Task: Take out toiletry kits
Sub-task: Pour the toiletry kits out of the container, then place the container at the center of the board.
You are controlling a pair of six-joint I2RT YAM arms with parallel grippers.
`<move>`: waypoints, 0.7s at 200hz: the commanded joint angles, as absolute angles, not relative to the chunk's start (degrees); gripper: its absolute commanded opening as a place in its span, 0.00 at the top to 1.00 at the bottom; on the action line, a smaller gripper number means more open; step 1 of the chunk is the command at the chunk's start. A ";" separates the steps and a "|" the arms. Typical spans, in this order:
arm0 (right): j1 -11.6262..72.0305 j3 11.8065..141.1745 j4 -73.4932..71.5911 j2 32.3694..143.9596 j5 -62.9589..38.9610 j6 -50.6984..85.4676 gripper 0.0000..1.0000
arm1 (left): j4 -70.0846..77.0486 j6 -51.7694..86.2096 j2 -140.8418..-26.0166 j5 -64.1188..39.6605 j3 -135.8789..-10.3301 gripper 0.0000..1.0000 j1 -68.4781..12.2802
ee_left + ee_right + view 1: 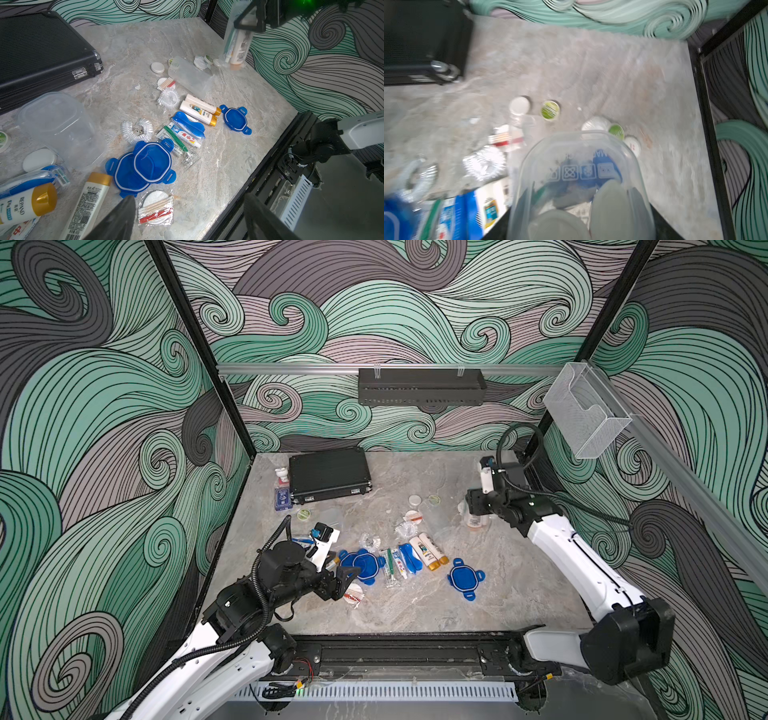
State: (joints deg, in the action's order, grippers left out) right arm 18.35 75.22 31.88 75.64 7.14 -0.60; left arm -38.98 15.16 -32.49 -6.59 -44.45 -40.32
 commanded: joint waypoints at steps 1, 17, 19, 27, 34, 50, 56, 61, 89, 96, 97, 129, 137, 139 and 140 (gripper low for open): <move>21.84 87.32 21.95 64.68 8.34 -6.62 0.39 | -39.33 14.87 -32.97 -5.98 -44.60 0.18 -40.68; 18.44 65.90 14.41 62.42 12.67 -5.94 0.35 | -40.08 14.41 -34.20 -6.04 -45.29 0.18 -40.65; 17.42 63.34 13.86 62.74 11.85 -4.82 0.35 | -40.19 14.39 -34.30 -5.95 -45.40 0.18 -40.68; 13.65 54.99 14.25 64.54 6.88 0.45 0.37 | -40.40 14.41 -34.54 -5.66 -45.50 0.18 -40.65; 11.82 50.85 14.80 65.42 4.36 5.74 0.38 | -40.45 14.44 -34.54 -5.45 -45.47 0.18 -40.68; 11.44 43.69 5.00 63.20 0.13 6.48 0.38 | -39.88 14.88 -34.03 -5.28 -44.90 0.18 -40.58; 11.49 44.14 4.45 61.98 0.34 6.25 0.38 | -39.79 14.91 -33.93 -5.52 -44.77 0.18 -40.65; 11.40 45.70 5.27 61.41 0.35 6.24 0.38 | -39.81 14.92 -33.93 -5.84 -44.77 0.18 -40.61; 11.40 54.71 13.03 60.76 -0.64 7.04 0.37 | -39.88 14.94 -34.06 -5.97 -44.82 0.18 -40.69; 11.38 55.29 13.59 60.37 -0.53 7.37 0.36 | -39.90 15.00 -34.10 -5.90 -44.77 0.18 -40.67; 11.40 55.28 13.65 60.29 -0.49 7.38 0.36 | -39.86 15.02 -34.10 -5.90 -44.75 0.18 -40.68; 10.80 53.05 15.13 58.62 5.81 6.54 0.32 | -40.02 15.18 -34.09 -4.99 -44.61 0.17 -40.63; 9.87 52.08 15.63 58.92 6.37 7.17 0.31 | -40.03 15.17 -34.23 -4.69 -44.58 0.16 -40.68; 9.45 51.85 15.82 59.07 6.25 7.37 0.31 | -40.04 15.15 -34.27 -4.64 -44.63 0.16 -40.69; 9.34 51.81 15.91 59.20 6.11 7.47 0.31 | -40.06 15.18 -34.27 -4.61 -44.60 0.16 -40.69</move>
State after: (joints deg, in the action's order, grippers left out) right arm 11.14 54.70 13.10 57.80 2.55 6.17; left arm -39.44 15.03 -34.28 -6.31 -44.40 -40.32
